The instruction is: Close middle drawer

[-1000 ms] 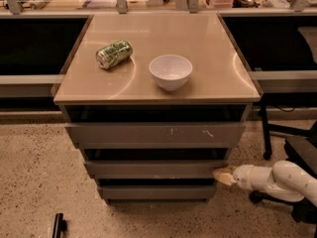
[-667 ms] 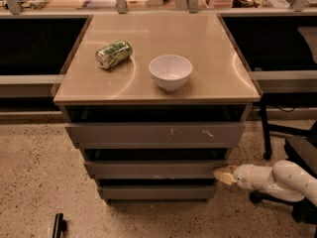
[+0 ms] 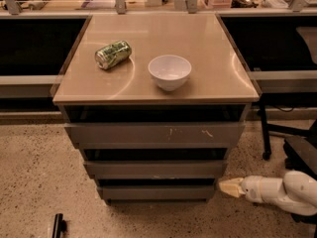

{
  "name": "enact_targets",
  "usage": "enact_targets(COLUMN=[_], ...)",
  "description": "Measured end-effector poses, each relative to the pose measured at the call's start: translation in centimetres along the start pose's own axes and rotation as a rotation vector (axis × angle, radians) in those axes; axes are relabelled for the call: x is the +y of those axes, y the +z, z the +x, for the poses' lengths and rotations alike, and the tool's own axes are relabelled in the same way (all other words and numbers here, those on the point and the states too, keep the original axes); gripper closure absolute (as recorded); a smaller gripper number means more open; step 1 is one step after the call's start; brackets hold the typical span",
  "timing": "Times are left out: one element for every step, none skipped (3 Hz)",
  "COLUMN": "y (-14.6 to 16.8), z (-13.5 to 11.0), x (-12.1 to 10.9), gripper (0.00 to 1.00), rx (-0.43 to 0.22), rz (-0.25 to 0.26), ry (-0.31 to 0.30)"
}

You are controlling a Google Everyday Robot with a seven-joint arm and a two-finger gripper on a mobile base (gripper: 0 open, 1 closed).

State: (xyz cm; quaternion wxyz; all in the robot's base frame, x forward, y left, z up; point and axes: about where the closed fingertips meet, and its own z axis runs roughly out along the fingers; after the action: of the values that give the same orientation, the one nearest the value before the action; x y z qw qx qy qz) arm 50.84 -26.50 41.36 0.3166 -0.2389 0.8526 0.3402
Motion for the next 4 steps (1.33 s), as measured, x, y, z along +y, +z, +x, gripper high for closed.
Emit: enact_targets(y=[0.17, 0.18, 0.18, 0.18], z=[0.78, 0.78, 0.78, 0.78], x=[0.69, 0.69, 0.69, 0.70], gripper=[0.83, 0.60, 0.36, 0.13], rx=[0.009, 0.009, 0.009, 0.009], rz=[-0.012, -0.012, -0.012, -0.012], ry=[0.013, 0.013, 0.013, 0.013])
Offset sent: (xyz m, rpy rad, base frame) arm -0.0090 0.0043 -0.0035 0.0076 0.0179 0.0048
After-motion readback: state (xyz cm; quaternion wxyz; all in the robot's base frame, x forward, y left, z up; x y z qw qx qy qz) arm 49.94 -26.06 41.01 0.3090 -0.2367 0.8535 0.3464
